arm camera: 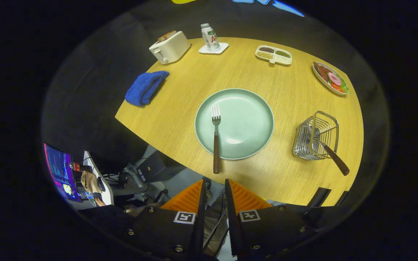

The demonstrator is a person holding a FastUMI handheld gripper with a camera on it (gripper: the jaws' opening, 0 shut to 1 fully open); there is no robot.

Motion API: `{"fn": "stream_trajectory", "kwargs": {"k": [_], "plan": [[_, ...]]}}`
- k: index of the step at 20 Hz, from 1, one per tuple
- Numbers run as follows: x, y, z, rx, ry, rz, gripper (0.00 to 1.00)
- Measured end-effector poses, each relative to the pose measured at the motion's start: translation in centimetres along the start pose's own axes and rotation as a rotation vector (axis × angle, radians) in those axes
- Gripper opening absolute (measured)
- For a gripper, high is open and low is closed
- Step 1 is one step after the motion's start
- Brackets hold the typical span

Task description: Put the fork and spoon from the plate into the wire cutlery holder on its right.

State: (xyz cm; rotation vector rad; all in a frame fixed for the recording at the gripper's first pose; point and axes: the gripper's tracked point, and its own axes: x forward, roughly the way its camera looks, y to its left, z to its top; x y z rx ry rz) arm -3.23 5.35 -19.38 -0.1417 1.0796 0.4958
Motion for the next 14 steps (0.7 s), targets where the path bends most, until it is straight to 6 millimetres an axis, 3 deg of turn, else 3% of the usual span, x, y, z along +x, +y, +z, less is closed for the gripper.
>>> {"fn": "stream_trajectory", "kwargs": {"k": [7, 14], "plan": [[1.9, -0.9, 1.0, -0.021, -0.027, -0.027, 0.32], [6.3, 0.3, 0.3, -0.003, 0.041, 0.017, 0.36]]}}
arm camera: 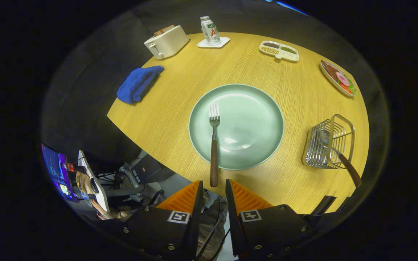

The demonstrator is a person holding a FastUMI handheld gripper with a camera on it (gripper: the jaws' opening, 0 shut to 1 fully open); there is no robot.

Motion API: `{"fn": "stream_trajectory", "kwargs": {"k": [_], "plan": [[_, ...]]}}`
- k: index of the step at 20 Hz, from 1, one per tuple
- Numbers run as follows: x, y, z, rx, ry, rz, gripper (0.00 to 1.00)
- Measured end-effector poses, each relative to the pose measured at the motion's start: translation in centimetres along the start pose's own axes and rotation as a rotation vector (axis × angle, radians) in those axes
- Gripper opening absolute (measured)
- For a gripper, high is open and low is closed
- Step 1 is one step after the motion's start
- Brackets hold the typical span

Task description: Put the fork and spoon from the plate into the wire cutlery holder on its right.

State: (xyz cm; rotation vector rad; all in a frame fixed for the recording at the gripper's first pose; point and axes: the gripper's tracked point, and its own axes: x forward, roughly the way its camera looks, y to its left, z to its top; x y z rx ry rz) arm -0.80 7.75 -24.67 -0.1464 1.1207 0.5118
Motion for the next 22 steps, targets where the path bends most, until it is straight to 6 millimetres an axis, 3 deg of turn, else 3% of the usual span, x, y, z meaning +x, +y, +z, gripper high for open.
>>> {"fn": "stream_trajectory", "kwargs": {"k": [7, 17, 18, 19, 22], "plan": [[3.3, -1.2, -0.7, -0.007, 0.108, -0.033, 0.38], [6.1, -0.1, -0.6, -0.001, 0.166, -0.014, 0.38], [5.9, -0.2, -0.5, 0.017, 0.163, -0.018, 0.32], [5.7, -0.3, -0.8, 0.019, 0.177, -0.016, 0.16], [5.3, -0.7, -0.3, -0.012, 0.166, -0.036, 0.09]]}}
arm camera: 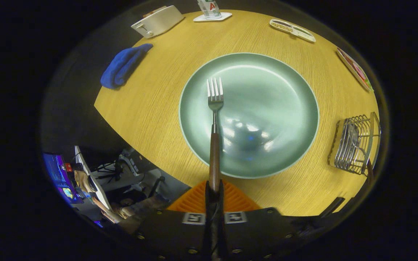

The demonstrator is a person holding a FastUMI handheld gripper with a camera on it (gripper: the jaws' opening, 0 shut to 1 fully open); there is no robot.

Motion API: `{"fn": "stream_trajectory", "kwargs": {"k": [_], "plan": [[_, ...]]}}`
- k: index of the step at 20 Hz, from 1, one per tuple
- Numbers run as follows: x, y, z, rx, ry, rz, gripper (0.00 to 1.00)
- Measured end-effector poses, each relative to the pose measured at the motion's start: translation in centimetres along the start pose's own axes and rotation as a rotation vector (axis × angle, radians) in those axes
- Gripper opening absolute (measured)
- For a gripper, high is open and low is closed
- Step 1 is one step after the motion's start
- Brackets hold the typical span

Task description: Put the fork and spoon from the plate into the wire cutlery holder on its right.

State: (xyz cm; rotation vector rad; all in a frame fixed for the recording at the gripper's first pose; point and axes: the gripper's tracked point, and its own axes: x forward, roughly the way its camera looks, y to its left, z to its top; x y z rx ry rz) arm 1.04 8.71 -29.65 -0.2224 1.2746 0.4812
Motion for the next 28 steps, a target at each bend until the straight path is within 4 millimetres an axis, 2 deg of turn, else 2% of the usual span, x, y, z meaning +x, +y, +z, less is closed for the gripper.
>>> {"fn": "stream_trajectory", "kwargs": {"k": [1, 4, 8, 13, 14, 20, 21, 26, 28], "plan": [[-0.3, -0.3, -0.3, -0.021, 0.012, -0.009, 0.04], [-1.2, -0.3, -0.4, -0.040, 0.005, 0.000, 0.04], [-3.6, -0.9, -0.7, -0.067, 0.016, -0.005, 0.04], [-7.0, -3.1, -2.2, -0.097, 0.058, -0.037, 0.04], [-7.5, -3.0, -2.8, -0.104, 0.069, -0.048, 0.04], [-11.8, -7.4, -5.3, -0.106, 0.122, -0.117, 0.04], [-12.7, -8.7, -5.6, -0.098, 0.124, -0.117, 0.04], [-15.6, -10.8, -6.6, -0.034, 0.111, -0.115, 0.04], [-17.0, -12.2, -7.2, -0.044, 0.128, -0.138, 0.04]]}}
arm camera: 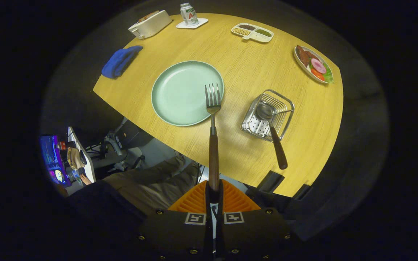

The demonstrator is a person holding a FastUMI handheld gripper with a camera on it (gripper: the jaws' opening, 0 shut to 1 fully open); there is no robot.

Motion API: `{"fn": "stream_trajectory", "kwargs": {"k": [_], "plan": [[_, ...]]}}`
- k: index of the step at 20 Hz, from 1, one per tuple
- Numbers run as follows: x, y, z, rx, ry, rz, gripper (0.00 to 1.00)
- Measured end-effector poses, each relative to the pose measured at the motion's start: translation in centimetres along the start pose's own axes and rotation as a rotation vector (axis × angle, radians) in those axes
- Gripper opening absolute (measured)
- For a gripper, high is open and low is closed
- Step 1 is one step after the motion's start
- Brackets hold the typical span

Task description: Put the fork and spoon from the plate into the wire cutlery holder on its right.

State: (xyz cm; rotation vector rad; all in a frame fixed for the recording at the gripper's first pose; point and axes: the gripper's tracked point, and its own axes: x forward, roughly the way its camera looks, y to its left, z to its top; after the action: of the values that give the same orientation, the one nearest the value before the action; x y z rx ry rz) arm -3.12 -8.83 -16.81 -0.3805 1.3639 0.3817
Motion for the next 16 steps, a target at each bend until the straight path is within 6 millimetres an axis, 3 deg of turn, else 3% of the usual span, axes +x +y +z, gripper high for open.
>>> {"fn": "stream_trajectory", "kwargs": {"k": [8, 16], "plan": [[-4.1, -6.7, -1.7, -0.054, 0.067, -0.115, 0.04], [-4.4, -10.6, -1.8, -0.112, 0.256, -0.132, 0.04]]}}
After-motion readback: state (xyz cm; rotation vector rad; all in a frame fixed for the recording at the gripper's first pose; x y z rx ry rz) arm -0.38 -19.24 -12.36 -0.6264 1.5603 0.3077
